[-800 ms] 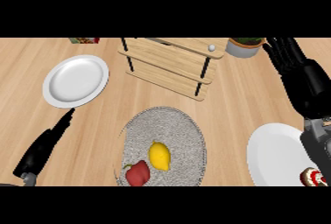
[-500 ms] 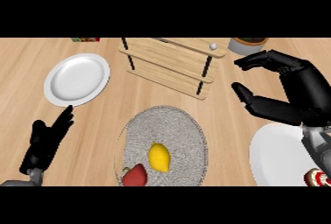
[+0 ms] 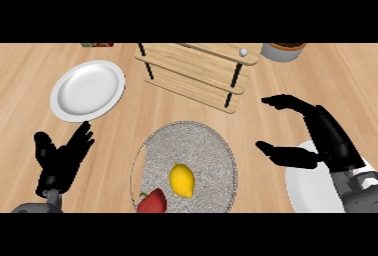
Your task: Pick the lemon from the placemat and place it in the tiered shelf
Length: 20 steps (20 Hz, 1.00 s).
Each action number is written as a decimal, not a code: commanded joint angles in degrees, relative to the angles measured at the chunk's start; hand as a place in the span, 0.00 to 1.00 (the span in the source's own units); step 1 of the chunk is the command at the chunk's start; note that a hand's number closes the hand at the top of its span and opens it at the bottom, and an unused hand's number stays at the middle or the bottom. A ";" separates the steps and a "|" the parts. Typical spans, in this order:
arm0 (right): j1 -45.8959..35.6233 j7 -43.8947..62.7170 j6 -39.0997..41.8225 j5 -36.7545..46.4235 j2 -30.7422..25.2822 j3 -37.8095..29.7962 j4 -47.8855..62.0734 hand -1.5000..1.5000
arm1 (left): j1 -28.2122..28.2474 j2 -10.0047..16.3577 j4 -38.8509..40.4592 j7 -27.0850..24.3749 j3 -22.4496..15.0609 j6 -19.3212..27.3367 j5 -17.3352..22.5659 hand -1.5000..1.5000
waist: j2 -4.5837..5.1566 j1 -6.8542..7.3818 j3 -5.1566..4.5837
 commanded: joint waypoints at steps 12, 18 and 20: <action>-13.10 40.13 18.95 0.92 4.82 14.82 -21.56 0.00 | -0.99 -0.95 0.59 2.35 0.77 -1.09 -0.39 0.50 | -0.06 0.99 -0.16; -22.22 55.32 17.74 12.03 18.55 21.72 -13.02 0.00 | -2.24 -1.17 1.44 2.95 1.68 -1.25 -0.38 0.50 | -0.03 1.01 -0.14; -19.85 54.44 16.56 15.42 21.20 22.98 -10.16 0.00 | -0.72 -2.20 -1.80 4.42 0.95 -0.06 -0.56 0.50 | -0.05 0.84 -0.02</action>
